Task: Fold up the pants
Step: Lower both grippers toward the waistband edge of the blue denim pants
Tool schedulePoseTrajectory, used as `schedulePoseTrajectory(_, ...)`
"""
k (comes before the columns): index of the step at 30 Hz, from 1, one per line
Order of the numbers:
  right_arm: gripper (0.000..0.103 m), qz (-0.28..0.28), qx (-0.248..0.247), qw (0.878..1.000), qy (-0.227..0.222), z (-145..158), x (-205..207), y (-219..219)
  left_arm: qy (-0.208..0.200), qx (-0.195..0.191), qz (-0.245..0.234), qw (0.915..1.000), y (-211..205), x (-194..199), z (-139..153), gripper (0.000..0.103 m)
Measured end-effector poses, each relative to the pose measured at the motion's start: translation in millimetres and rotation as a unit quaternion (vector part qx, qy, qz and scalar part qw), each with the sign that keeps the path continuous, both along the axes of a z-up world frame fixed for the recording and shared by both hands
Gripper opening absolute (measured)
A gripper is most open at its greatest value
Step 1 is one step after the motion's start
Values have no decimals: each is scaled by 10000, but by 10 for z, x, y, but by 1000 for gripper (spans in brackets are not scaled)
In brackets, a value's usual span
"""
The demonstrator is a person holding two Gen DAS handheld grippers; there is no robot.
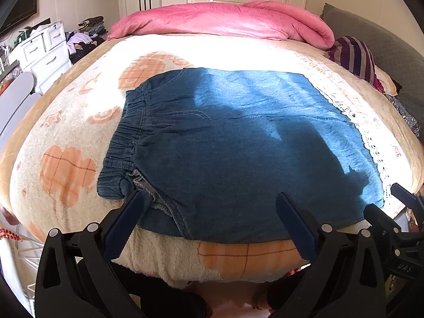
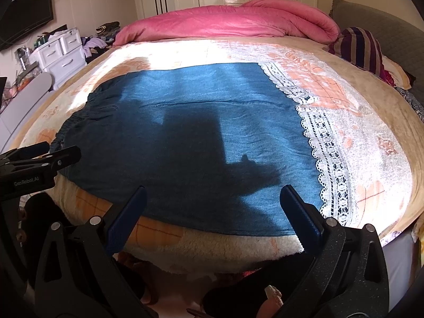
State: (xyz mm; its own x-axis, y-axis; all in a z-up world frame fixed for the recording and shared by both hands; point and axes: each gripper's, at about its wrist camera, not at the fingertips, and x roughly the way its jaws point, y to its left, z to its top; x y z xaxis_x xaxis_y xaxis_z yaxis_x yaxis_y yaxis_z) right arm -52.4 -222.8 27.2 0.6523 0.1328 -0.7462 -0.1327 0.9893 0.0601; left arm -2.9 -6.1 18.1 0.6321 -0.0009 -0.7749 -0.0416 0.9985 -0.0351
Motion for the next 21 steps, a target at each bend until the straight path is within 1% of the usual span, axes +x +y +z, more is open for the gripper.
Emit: schedulePoseTrajectory(21, 95, -35, -2, 10000, 32, -13, 7, -7, -30, -20, -30, 10000, -14, -6, 27, 99)
